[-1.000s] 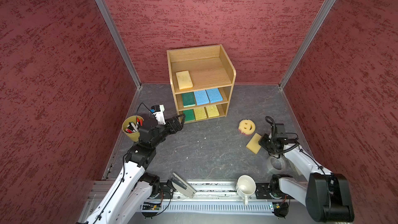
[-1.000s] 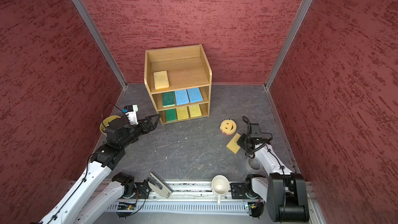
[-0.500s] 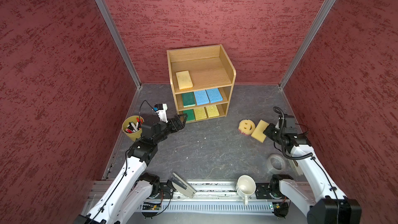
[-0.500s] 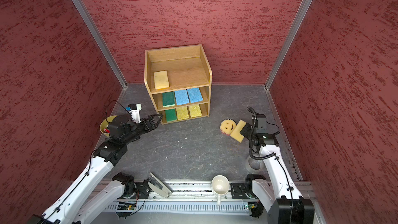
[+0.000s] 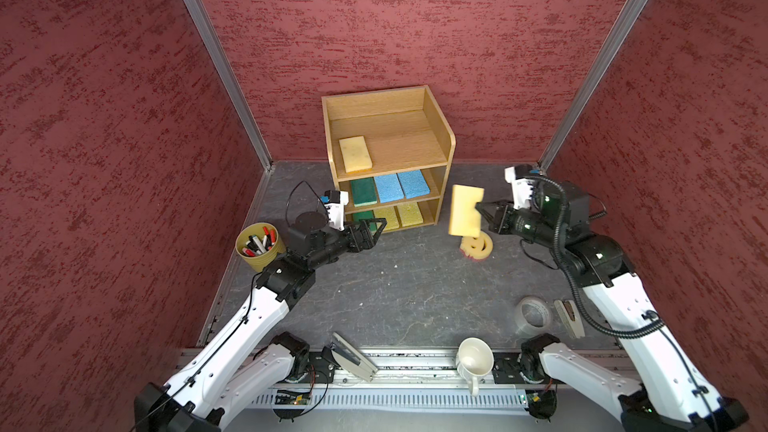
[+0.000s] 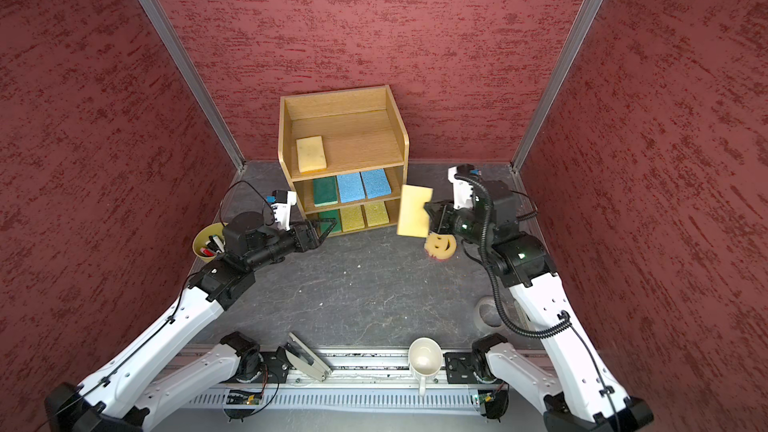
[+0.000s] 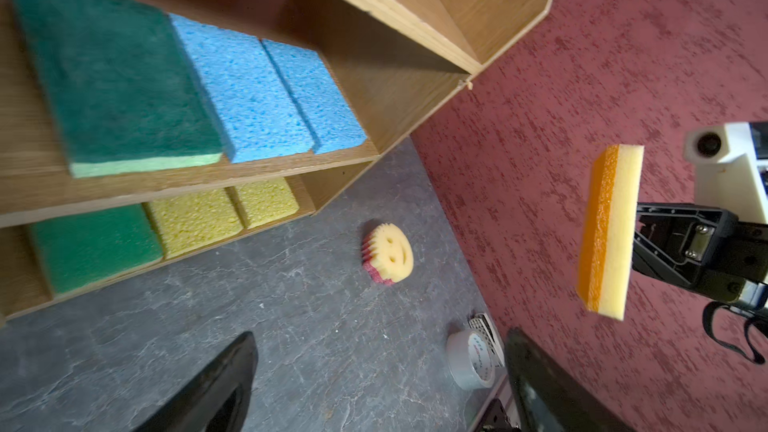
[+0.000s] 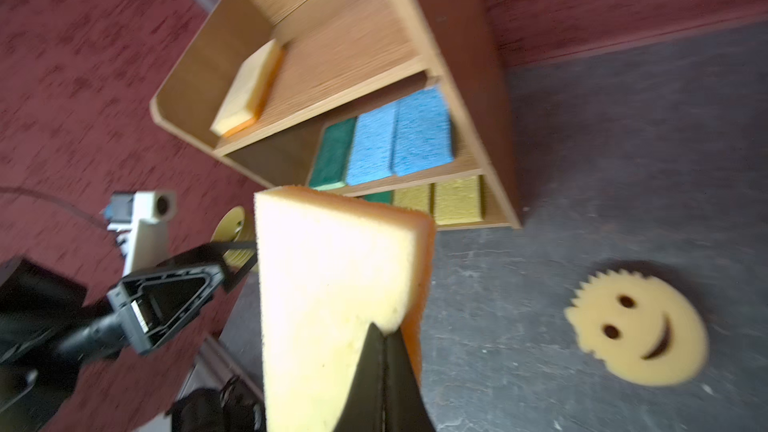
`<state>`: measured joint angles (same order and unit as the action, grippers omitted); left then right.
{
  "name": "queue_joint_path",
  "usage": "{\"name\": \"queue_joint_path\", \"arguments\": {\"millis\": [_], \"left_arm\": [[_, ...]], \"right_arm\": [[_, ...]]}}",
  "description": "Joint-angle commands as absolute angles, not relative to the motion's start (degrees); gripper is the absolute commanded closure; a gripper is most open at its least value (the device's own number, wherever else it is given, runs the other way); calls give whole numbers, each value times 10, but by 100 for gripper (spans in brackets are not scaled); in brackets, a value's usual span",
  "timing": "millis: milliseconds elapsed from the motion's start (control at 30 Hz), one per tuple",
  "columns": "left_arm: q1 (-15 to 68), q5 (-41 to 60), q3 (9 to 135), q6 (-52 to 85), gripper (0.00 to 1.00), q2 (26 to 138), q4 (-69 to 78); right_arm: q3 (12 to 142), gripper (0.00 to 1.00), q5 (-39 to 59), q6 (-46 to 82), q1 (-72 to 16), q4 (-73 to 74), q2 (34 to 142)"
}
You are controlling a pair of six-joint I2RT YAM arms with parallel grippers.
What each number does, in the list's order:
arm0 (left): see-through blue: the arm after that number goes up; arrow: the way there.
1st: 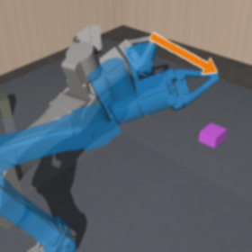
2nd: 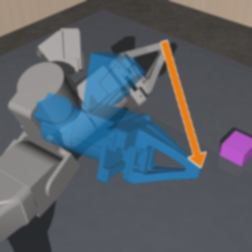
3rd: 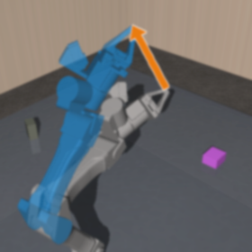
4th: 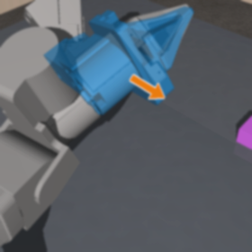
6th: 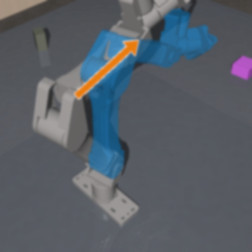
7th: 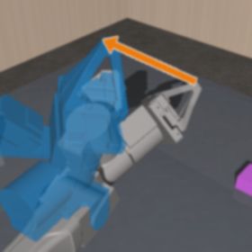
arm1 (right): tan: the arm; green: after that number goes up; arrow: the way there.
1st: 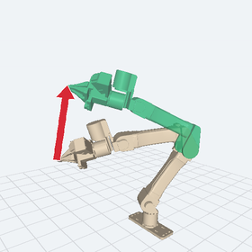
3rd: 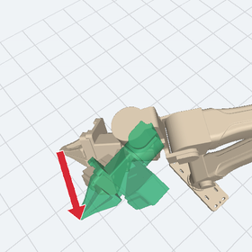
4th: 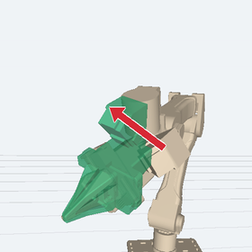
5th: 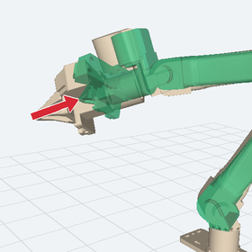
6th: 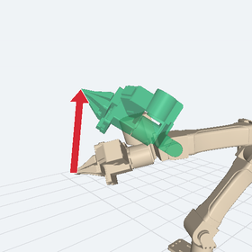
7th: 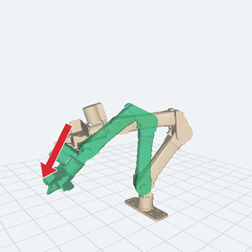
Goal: Place and organize the cleaning sponges onto the shelf
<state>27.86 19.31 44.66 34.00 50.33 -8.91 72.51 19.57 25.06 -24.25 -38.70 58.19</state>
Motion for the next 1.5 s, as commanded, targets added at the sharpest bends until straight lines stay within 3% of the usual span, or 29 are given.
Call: {"name": "queue_joint_path", "arguments": {"millis": [0, 300, 500, 700, 800, 867, 967, 1100, 1267, 1467], "left_arm": [[294, 236, 456, 341, 5, 496, -23], [312, 297, 429, 407, 1, 507, 97], [332, 306, 431, 426, 6, 534, 142], [343, 317, 433, 453, 29, 562, 200], [343, 320, 432, 464, 54, 566, 216], [344, 317, 434, 463, 65, 565, 215], [344, 307, 440, 459, 73, 559, 207], [340, 295, 449, 450, 78, 547, 192], [331, 289, 455, 448, 87, 525, 175], [313, 291, 456, 460, 88, 502, 172]], "right_arm": [[750, 100, 205, 226, -299, -388, 623], [833, 100, 202, 202, -396, -387, 694], [857, 100, 213, 194, -418, -373, 723], [868, 100, 216, 194, -431, -358, 745], [867, 100, 196, 193, -431, -353, 740], [858, 99, 196, 196, -431, -337, 730], [841, 88, 198, 206, -432, -308, 713], [814, 58, 189, 207, -431, -281, 692], [770, 44, 198, 208, -431, -262, 671], [710, 35, 267, 228, -426, -223, 654]]}}
